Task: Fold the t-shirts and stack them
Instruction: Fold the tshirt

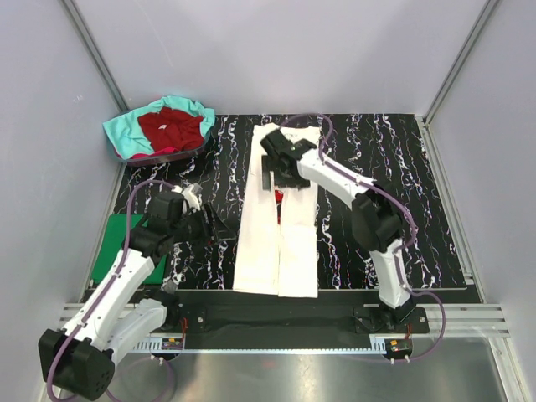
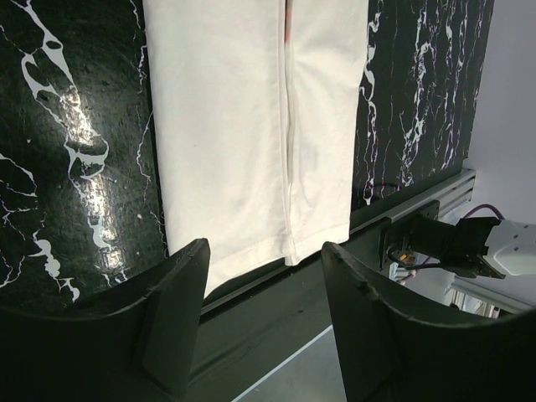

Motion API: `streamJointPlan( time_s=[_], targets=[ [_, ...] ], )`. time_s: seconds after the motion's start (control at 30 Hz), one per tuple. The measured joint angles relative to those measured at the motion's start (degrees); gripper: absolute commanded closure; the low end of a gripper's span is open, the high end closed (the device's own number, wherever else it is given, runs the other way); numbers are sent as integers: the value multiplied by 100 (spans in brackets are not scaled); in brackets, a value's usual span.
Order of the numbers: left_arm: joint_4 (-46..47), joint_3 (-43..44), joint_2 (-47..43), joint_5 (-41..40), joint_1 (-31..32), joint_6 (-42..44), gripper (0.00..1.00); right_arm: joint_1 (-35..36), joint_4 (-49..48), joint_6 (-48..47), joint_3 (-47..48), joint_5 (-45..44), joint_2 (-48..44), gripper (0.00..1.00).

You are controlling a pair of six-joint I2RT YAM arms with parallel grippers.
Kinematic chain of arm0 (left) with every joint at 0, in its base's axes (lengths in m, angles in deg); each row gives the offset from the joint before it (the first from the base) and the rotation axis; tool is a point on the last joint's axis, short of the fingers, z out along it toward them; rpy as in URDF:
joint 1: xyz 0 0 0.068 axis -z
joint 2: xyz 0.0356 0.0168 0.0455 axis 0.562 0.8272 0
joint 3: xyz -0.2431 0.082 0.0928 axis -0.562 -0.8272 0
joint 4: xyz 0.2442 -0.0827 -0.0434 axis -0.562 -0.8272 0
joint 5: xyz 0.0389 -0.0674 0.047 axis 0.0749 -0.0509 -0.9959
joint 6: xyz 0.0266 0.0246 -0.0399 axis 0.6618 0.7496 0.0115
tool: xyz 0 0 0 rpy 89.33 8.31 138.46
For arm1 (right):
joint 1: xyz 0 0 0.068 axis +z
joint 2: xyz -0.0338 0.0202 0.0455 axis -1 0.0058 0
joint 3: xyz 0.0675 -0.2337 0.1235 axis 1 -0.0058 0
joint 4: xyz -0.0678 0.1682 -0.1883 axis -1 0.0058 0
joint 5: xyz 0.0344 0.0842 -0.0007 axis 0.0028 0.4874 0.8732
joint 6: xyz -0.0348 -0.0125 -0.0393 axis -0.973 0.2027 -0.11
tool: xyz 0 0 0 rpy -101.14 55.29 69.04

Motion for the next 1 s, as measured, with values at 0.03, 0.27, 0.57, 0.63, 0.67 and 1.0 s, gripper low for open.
streamJointPlan(
  time_s=[0.03,0.27,0.57,0.63,0.67,1.0],
  targets=[
    [0,-33,2,-2,0,-20,39,-42,9,-236,400,-83,190,0],
    [63,-337,55,4,63,-125,39,-428,-140,-1119,3558,-232,2232,2],
    [428,-531,490,72,332,-245,38,-898,-188,-1519,3790,-20,3029,0],
    [522,-527,721,74,474,-245,39,-984,-190,-1596,3847,17,3132,0],
    [540,-507,848,72,566,-245,40,-1025,-190,-1617,3950,105,3204,0],
    [640,483,2129,-407,2011,-225,50,-1399,-223,-1888,4601,426,3515,0]
  ],
)
